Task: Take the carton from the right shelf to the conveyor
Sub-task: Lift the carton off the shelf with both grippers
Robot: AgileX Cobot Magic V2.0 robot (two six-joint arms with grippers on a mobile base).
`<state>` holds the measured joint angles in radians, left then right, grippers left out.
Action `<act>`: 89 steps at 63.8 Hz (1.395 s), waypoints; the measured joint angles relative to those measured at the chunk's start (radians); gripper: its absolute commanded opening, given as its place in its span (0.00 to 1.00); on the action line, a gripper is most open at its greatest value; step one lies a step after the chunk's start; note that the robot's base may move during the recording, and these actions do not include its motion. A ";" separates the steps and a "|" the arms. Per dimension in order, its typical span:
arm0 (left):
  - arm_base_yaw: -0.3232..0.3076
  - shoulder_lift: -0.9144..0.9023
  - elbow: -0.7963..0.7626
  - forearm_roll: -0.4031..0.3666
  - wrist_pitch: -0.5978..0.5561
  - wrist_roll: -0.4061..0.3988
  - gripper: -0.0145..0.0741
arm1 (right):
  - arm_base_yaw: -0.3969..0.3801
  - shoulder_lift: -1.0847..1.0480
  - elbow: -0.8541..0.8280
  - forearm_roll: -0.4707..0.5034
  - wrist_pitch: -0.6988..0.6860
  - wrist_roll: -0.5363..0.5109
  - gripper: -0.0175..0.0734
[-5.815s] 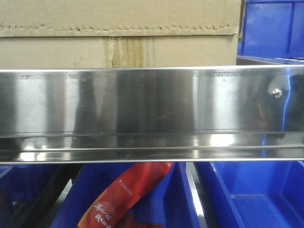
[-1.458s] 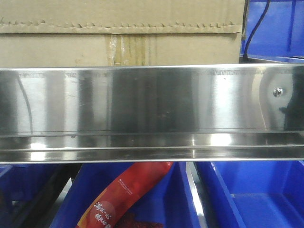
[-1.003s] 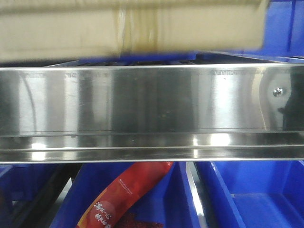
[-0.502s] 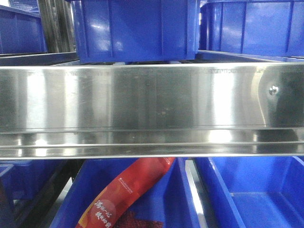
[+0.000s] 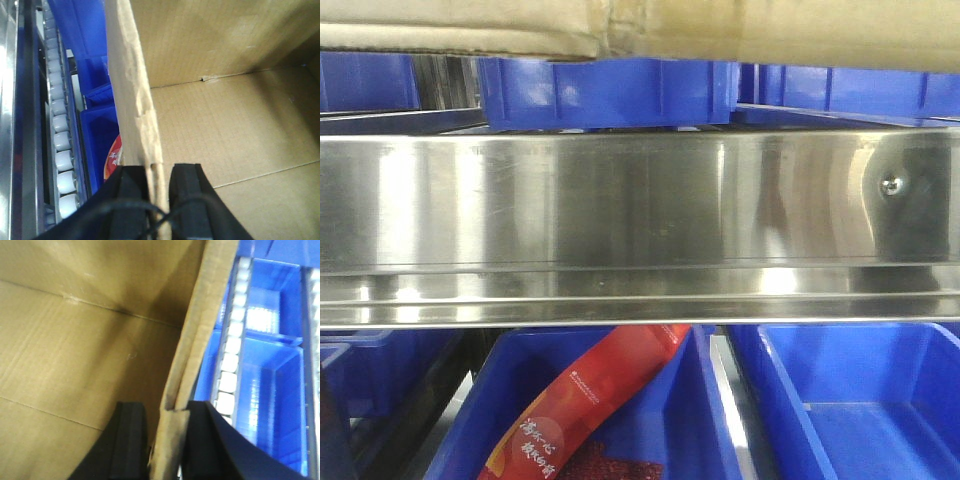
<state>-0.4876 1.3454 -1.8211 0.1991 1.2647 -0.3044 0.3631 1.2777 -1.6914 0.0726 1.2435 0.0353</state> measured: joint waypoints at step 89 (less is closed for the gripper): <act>0.000 0.000 0.000 0.000 0.000 -0.002 0.15 | 0.000 0.000 0.000 0.001 -0.002 0.001 0.12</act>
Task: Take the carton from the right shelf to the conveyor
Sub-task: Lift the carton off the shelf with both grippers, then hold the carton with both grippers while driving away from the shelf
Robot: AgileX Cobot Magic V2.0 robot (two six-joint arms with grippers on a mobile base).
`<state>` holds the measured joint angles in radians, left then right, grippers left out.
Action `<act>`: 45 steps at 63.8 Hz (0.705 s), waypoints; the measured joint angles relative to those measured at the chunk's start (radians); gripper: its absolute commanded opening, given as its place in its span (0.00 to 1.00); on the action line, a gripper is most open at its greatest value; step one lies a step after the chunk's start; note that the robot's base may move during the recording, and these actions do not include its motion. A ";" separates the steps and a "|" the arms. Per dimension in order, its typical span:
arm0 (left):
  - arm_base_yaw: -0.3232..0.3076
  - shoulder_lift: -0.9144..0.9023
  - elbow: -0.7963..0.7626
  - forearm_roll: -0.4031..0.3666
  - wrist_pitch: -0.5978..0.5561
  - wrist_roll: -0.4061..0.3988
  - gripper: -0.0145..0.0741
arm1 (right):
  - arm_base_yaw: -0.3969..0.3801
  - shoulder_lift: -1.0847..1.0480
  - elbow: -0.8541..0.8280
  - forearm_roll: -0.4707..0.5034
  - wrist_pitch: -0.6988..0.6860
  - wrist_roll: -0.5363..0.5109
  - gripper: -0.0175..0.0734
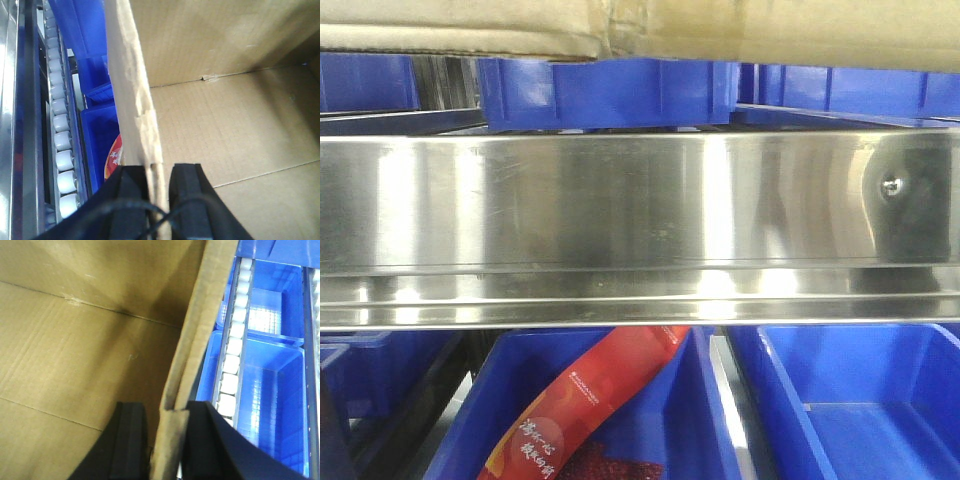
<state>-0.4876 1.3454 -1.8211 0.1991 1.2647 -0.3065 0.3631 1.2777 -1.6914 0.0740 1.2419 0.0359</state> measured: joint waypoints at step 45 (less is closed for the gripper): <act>0.000 -0.012 0.002 0.011 0.002 0.000 0.15 | 0.000 -0.005 0.000 0.010 -0.062 0.000 0.12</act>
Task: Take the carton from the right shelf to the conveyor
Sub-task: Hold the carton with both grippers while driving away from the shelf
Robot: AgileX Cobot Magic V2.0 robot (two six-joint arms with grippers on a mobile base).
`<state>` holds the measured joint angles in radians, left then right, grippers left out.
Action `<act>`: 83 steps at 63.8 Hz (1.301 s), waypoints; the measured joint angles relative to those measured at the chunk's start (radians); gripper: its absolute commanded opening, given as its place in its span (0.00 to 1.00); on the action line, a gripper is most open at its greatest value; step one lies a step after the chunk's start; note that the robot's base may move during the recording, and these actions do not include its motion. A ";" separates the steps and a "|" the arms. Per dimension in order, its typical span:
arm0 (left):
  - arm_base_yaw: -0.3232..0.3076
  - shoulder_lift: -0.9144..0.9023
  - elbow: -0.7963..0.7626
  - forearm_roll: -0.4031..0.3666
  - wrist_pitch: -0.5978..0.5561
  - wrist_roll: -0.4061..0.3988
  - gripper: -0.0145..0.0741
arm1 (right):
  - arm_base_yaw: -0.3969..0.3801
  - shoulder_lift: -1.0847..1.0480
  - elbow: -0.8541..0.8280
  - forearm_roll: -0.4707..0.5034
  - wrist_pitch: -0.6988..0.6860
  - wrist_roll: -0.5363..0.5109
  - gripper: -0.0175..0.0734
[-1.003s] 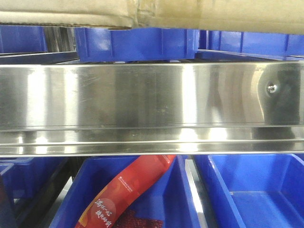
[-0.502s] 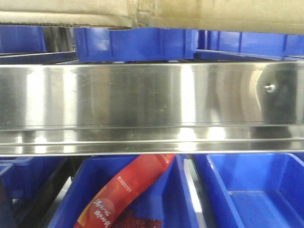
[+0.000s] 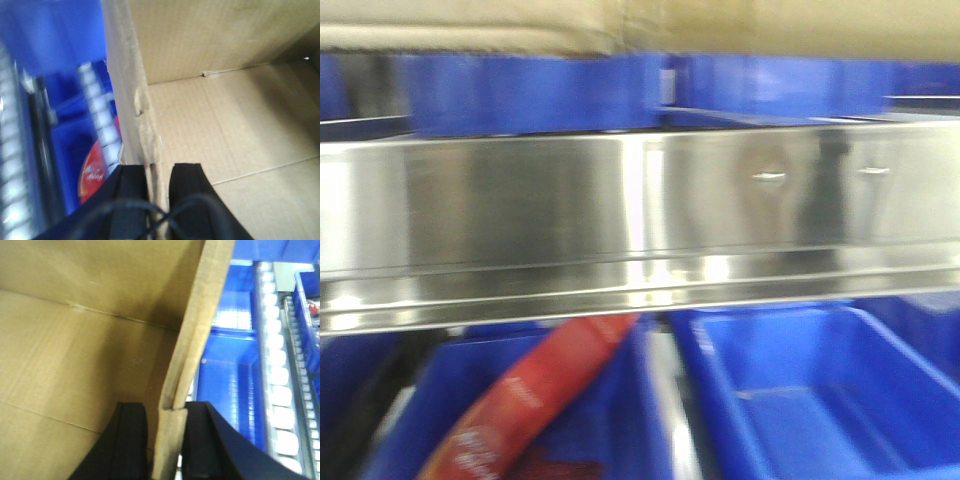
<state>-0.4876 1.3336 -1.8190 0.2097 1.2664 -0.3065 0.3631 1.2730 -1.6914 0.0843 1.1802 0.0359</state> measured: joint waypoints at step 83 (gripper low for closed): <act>0.000 0.002 0.000 0.021 -0.002 0.000 0.15 | 0.000 0.010 0.000 0.006 -0.008 0.000 0.12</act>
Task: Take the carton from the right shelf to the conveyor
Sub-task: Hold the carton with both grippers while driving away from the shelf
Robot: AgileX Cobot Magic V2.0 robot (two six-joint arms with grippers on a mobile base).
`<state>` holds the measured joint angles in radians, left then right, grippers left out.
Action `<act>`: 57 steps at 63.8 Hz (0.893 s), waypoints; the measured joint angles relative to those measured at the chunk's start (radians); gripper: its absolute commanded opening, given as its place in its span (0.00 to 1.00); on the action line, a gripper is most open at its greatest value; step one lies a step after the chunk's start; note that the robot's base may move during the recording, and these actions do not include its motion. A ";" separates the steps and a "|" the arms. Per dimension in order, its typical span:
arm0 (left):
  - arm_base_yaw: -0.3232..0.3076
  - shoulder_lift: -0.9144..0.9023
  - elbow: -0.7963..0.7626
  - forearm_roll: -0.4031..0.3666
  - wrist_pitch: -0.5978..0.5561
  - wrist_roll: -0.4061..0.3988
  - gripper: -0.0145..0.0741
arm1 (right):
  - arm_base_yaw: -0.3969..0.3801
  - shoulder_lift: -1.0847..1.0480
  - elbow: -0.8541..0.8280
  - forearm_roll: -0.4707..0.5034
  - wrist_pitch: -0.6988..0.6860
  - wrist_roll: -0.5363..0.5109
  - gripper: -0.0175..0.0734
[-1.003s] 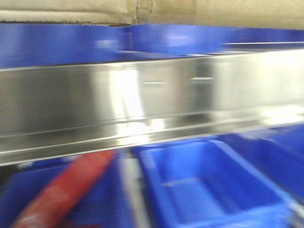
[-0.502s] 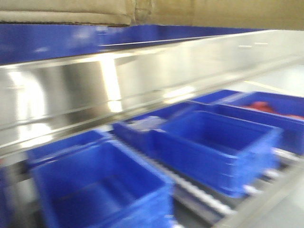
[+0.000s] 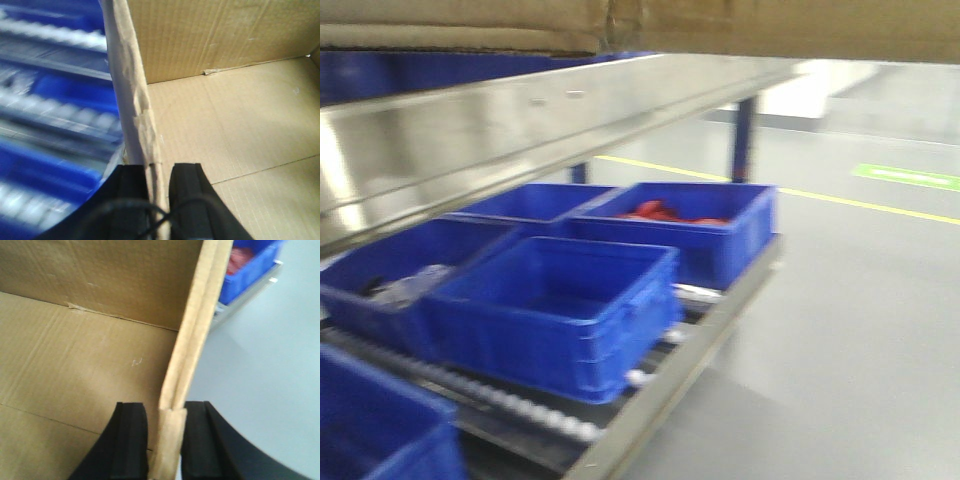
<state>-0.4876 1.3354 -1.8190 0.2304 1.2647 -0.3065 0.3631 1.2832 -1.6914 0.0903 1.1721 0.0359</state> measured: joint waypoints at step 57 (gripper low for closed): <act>0.000 0.000 0.000 0.000 0.000 0.000 0.15 | 0.000 0.000 0.000 0.000 0.000 0.000 0.12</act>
<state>-0.4876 1.3354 -1.8190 0.2304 1.2647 -0.3065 0.3631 1.2832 -1.6914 0.0903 1.1721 0.0359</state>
